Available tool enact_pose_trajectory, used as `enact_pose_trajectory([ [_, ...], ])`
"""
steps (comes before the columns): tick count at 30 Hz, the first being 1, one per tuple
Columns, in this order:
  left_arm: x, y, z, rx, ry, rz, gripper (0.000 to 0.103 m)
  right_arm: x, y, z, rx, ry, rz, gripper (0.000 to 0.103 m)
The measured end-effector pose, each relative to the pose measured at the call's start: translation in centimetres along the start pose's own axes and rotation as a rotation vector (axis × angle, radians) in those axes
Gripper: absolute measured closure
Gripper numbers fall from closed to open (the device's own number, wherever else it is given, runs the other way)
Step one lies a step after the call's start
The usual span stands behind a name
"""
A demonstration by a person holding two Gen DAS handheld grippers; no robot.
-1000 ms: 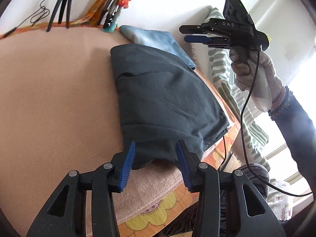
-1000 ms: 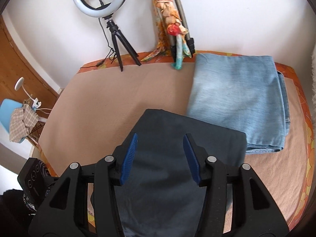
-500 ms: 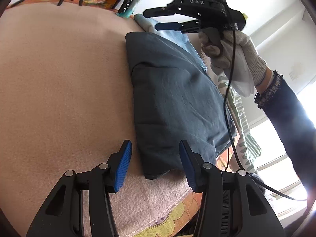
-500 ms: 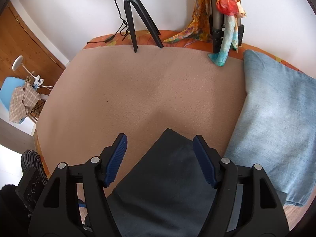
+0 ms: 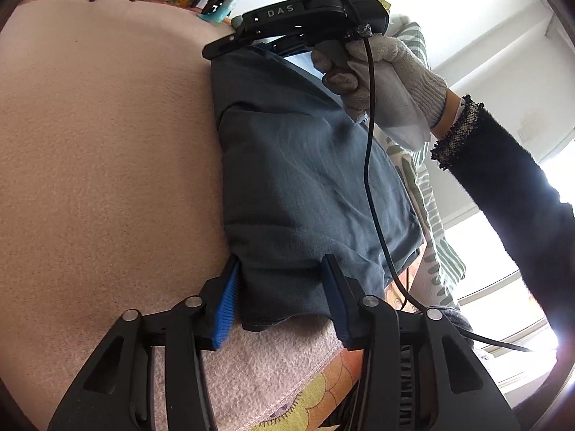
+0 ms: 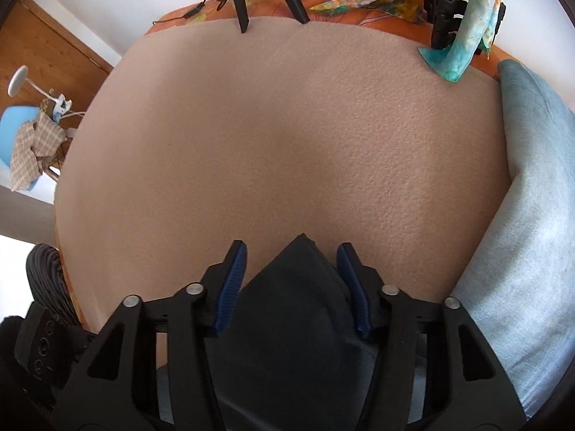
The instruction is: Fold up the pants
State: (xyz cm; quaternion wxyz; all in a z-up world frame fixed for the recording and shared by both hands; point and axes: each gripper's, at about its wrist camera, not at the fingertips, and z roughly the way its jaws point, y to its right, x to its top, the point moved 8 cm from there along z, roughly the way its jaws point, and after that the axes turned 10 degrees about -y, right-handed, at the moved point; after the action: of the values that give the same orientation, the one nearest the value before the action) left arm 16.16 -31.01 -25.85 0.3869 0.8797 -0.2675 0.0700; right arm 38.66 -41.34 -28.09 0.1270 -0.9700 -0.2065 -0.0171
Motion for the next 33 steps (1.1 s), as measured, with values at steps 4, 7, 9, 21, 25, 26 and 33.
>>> enact_pose_trajectory([
  [4,0.0,-0.4,0.2,-0.002,0.004,-0.021,0.095,-0.2,0.2,-0.5,-0.013,0.022,0.026,0.087],
  [7,-0.4,0.6,0.0,0.002,0.013,0.008,0.099,-0.4,0.1,-1.4,-0.042,0.054,0.028,0.091],
  [9,-1.0,1.7,0.0,0.002,0.009,0.034,0.099,-0.4,-0.1,-1.6,-0.056,0.065,0.023,0.094],
  [21,-2.0,2.6,-0.4,0.034,-0.026,0.052,0.092,-0.2,0.4,-1.2,-0.08,0.101,0.099,0.089],
  [25,-2.1,2.5,-2.3,0.057,-0.029,0.091,0.085,-0.9,1.0,-4.8,-0.075,0.193,0.156,0.08],
  [26,-1.9,2.5,-3.0,0.066,-0.018,0.098,0.085,-1.5,1.1,-6.0,-0.069,0.224,0.167,0.075],
  [33,1.2,1.6,-6.2,0.058,0.062,0.072,0.044,-8.8,2.2,-14.1,-0.018,0.399,0.258,0.031],
])
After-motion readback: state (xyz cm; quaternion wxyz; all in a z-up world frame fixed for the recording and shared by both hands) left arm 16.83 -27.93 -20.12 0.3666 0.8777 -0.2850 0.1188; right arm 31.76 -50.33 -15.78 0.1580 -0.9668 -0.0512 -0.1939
